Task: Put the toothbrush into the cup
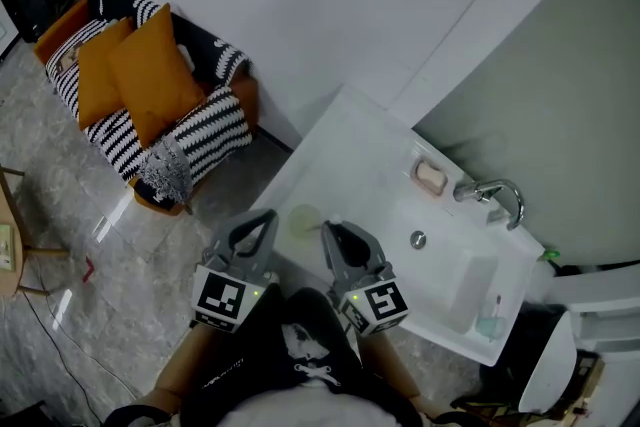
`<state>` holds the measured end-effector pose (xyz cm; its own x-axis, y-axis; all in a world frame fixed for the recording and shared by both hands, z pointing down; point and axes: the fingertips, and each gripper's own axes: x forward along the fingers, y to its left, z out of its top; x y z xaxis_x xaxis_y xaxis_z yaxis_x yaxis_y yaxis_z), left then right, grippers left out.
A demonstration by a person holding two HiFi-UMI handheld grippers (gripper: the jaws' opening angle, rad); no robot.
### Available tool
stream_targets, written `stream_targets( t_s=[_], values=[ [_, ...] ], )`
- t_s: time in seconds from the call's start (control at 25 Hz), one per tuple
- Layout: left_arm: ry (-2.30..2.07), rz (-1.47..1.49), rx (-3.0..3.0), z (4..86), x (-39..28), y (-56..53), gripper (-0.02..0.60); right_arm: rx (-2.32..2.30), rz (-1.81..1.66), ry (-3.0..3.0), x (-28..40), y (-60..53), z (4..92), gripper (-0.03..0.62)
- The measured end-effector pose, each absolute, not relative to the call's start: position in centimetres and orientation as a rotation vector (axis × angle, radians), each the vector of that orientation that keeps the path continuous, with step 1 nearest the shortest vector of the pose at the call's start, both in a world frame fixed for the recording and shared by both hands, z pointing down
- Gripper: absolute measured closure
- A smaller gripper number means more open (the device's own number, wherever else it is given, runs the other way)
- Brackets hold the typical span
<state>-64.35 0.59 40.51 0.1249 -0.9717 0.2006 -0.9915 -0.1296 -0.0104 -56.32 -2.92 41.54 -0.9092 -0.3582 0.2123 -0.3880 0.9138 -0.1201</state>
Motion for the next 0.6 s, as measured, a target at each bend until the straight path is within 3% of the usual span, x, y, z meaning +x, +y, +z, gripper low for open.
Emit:
stream_targets(
  t_s=[0.6],
  values=[
    [-1.986,0.280,2.226,41.5,-65.5,0.4,0.581,0.521,0.311,-2.835,-57.7,-3.4,44.8,0.569]
  ],
)
